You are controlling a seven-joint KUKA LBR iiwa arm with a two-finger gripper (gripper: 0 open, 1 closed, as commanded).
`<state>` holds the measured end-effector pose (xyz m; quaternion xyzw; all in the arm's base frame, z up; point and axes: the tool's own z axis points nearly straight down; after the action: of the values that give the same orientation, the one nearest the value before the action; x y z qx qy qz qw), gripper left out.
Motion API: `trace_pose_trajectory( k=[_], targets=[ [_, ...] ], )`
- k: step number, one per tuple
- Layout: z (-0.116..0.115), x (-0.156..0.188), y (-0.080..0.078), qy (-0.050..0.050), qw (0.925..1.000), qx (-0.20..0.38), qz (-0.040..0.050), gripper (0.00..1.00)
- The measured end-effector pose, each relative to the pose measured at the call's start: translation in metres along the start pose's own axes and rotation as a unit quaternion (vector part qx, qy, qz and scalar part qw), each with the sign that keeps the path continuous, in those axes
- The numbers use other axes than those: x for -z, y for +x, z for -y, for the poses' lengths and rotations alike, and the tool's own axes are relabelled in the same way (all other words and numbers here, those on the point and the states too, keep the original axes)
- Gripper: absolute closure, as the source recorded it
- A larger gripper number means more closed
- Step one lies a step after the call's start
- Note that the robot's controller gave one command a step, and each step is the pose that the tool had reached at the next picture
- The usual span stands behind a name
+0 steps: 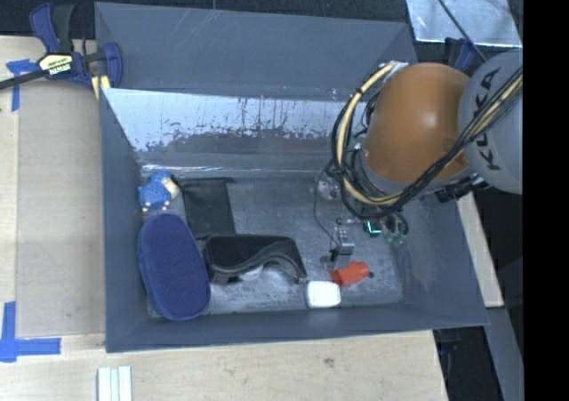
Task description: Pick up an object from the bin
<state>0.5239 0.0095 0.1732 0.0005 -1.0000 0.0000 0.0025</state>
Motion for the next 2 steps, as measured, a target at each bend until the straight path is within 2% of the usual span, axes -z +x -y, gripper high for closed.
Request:
trace_pose_trajectory(
  k=[1,2],
  targets=[
    [0.092,-0.095,0.020,0.001,0.9965,0.084,-0.0003,0.00],
    [0.067,-0.103,0.032,0.001,0.9826,0.186,0.0041,0.00]
  ],
)
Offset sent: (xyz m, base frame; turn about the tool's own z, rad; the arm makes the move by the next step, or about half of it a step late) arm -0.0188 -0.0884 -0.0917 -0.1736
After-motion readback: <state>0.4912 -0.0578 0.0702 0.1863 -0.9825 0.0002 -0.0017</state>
